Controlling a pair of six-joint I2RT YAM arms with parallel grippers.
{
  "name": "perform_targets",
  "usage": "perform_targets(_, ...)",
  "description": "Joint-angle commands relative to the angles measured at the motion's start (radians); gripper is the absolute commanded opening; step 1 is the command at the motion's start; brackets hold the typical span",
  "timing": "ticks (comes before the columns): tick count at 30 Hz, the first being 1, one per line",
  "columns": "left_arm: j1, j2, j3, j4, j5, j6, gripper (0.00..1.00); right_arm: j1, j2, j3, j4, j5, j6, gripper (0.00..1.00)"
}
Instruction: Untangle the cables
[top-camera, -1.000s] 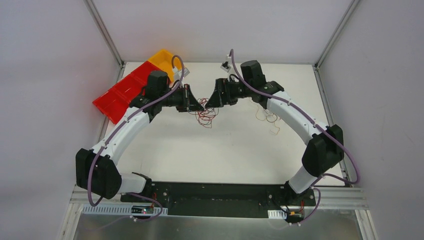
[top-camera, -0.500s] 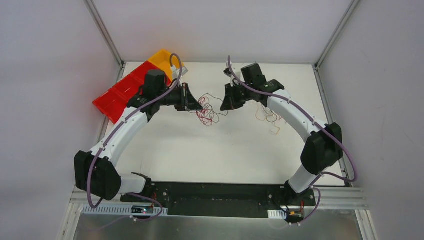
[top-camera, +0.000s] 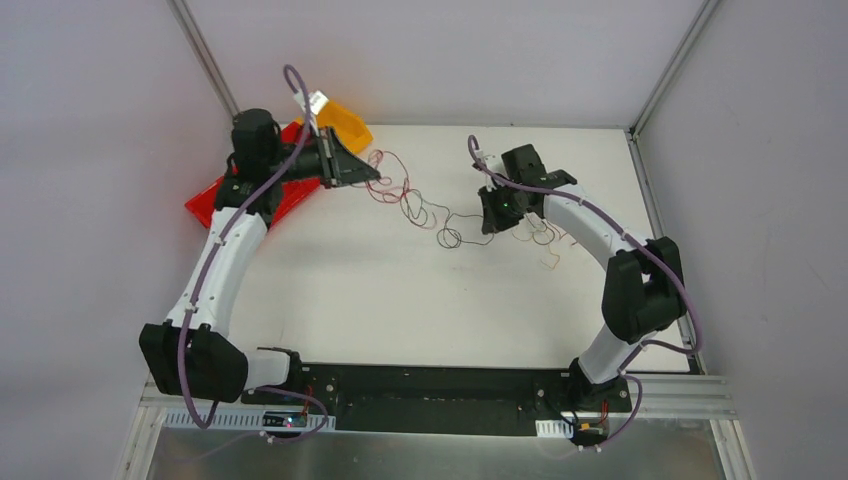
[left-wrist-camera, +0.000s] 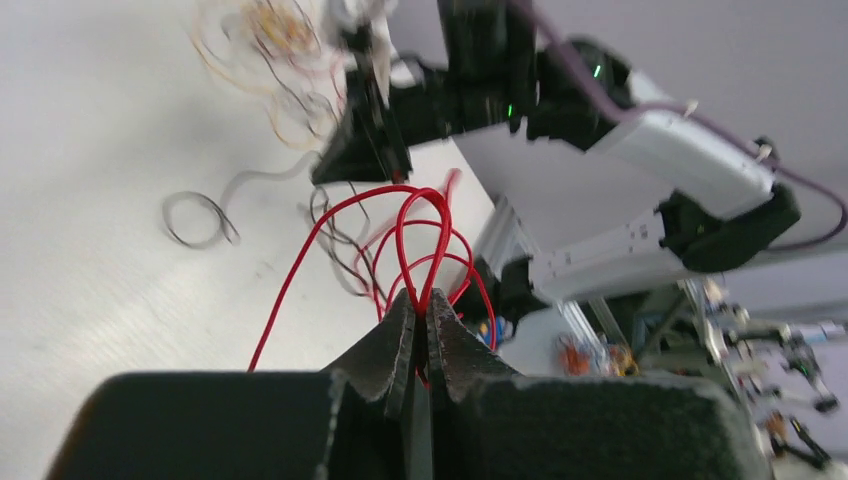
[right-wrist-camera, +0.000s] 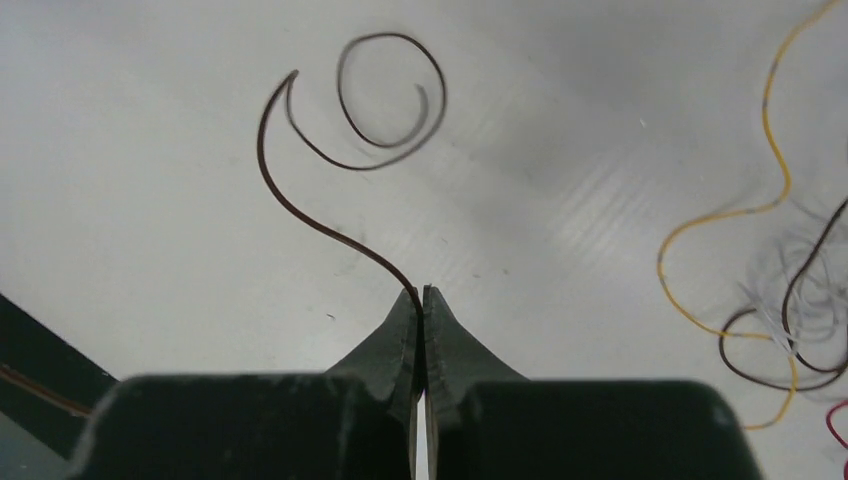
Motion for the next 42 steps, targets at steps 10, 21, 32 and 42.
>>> perform_targets(10, 0.362, 0.045, 0.309, 0.096, 0.068, -0.141, 0.0, -0.157, 0.011, -0.171, -0.028, 0.149, -0.248, 0.0)
perform_targets(21, 0.613, 0.145, 0.561, -0.152, -0.057, 0.107, 0.0, -0.233, -0.005, -0.295, -0.027, 0.194, -0.334, 0.0)
perform_targets(32, 0.618, 0.115, 0.567, -0.171, -0.137, 0.207, 0.0, -0.243, -0.041, -0.327, -0.069, 0.177, -0.374, 0.0)
perform_targets(42, 0.662, 0.232, 0.837, -0.293, -0.41, 0.348, 0.0, -0.316, -0.062, -0.408, -0.035, 0.184, -0.46, 0.0)
